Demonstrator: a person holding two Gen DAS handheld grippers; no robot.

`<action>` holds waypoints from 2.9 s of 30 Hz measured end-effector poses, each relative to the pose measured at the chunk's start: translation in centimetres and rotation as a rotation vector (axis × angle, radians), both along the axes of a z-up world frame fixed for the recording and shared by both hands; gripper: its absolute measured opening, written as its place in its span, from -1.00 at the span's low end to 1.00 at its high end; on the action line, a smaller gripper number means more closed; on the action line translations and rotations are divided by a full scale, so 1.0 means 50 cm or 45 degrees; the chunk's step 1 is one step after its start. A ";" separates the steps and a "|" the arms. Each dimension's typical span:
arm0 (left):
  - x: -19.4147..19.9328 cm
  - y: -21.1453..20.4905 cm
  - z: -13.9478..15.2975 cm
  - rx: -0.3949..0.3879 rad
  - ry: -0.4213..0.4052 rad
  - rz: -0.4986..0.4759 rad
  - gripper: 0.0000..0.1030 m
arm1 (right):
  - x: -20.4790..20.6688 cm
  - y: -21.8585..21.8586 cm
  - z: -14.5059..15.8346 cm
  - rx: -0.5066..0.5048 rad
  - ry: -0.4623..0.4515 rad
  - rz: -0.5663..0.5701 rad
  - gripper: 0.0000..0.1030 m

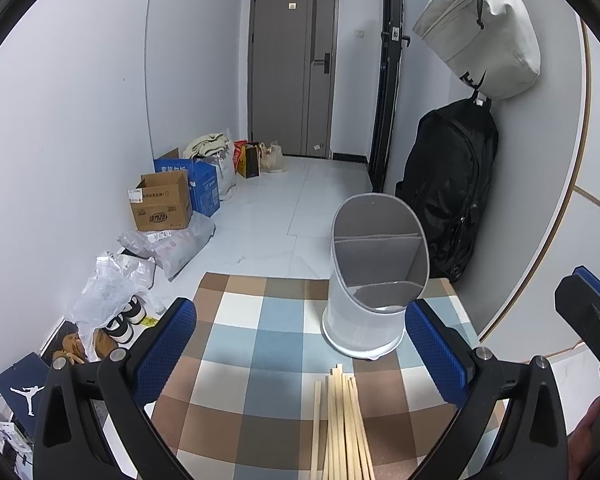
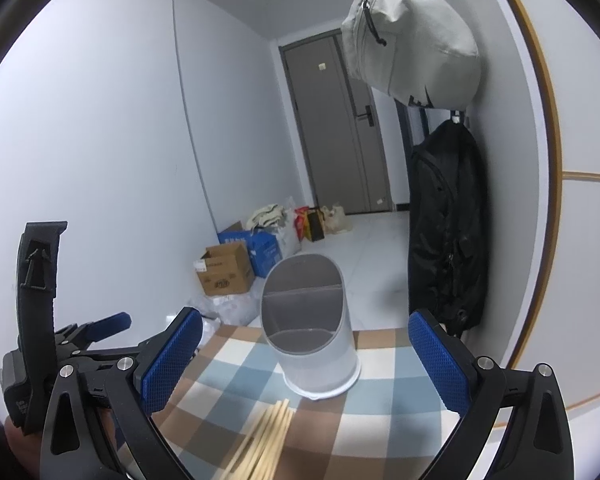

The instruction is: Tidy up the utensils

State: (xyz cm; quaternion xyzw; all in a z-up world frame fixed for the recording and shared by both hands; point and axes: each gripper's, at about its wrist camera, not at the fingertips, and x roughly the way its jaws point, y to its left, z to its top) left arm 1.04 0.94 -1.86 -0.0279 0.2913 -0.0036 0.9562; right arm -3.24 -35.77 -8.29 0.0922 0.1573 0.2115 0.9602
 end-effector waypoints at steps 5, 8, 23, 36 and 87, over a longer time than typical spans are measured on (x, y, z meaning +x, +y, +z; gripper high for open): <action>0.020 0.028 -0.024 -0.007 0.083 0.003 0.97 | 0.027 0.009 -0.020 -0.019 0.085 0.016 0.95; 0.029 0.061 -0.038 -0.029 0.132 0.022 0.97 | 0.055 0.028 -0.046 -0.060 0.181 0.052 0.80; 0.072 0.147 -0.089 -0.029 0.310 0.105 0.97 | 0.179 0.159 -0.232 -0.223 0.727 0.281 0.11; 0.087 0.208 -0.101 -0.133 0.378 0.157 0.97 | 0.216 0.288 -0.291 -0.378 0.837 0.338 -0.18; 0.149 0.026 -0.251 -0.175 0.845 -0.131 -0.90 | 0.177 -0.020 -0.129 0.209 0.587 0.185 -0.88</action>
